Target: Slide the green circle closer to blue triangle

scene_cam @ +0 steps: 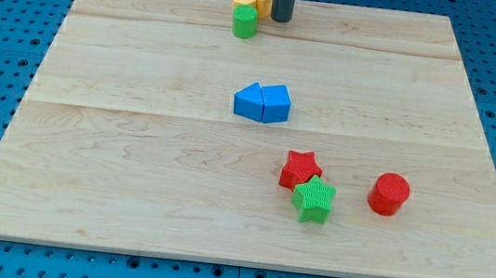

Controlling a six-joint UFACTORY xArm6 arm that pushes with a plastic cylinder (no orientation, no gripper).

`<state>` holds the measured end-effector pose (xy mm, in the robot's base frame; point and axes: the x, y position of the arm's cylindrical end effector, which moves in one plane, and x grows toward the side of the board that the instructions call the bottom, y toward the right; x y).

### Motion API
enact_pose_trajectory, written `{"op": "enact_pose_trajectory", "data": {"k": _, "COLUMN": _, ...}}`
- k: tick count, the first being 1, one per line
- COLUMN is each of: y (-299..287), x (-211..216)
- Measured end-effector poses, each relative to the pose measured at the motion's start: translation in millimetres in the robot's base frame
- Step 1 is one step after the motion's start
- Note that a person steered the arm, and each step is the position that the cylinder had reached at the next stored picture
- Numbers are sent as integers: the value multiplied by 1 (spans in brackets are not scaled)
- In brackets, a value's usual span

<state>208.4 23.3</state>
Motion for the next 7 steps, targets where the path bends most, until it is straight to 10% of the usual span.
{"op": "enact_pose_trajectory", "data": {"k": 7, "y": -88, "x": 127}}
